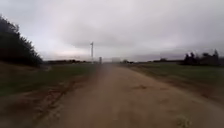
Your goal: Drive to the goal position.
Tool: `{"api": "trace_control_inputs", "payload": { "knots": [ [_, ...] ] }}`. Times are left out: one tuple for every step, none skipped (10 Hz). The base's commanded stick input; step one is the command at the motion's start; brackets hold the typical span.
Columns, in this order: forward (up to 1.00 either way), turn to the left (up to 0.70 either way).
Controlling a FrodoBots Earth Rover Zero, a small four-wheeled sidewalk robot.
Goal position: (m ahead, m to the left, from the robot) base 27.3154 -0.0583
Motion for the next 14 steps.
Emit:
{"api": "trace_control_inputs", "payload": {
  "knots": [
    [0.85,0.0],
    [0.85,0.0],
    [0.85,0.0],
    [0.85,0.0],
    [0.85,0.0],
    [0.85,0.0],
    [0.81,0.0],
    [0.79,0.0],
    [0.79,0.0],
    [0.79,0.0],
    [0.8,0.0],
    [0.81,0.0],
    [0.85,-0.23],
    [0.85,-0.27]
  ]
}}
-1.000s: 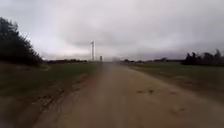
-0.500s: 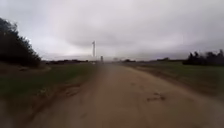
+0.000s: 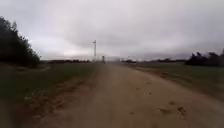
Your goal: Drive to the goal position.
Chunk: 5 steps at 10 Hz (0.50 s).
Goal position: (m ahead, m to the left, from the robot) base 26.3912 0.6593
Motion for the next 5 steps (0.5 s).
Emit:
{"api": "trace_control_inputs", "payload": {
  "knots": [
    [0.82,-0.24],
    [0.82,-0.24],
    [0.81,-0.24],
    [0.81,-0.24],
    [0.82,-0.24]
  ]
}}
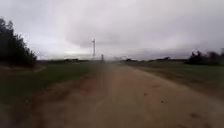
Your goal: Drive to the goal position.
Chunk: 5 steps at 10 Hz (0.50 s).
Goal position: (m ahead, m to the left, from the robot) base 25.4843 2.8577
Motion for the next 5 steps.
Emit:
{"api": "trace_control_inputs", "payload": {
  "knots": [
    [0.82,-0.24],
    [0.82,-0.27],
    [0.82,-0.26],
    [0.81,-0.26],
    [0.8,-0.25]
  ]
}}
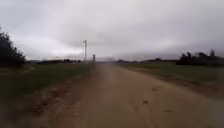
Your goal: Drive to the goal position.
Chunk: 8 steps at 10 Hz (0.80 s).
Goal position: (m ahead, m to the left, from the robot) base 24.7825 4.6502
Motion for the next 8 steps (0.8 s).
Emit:
{"api": "trace_control_inputs", "payload": {
  "knots": [
    [0.79,-0.25],
    [0.8,-0.22],
    [0.84,0.0],
    [0.84,0.0],
    [0.84,0.0],
    [0.84,0.0],
    [0.84,0.0],
    [0.85,0.0]
  ]
}}
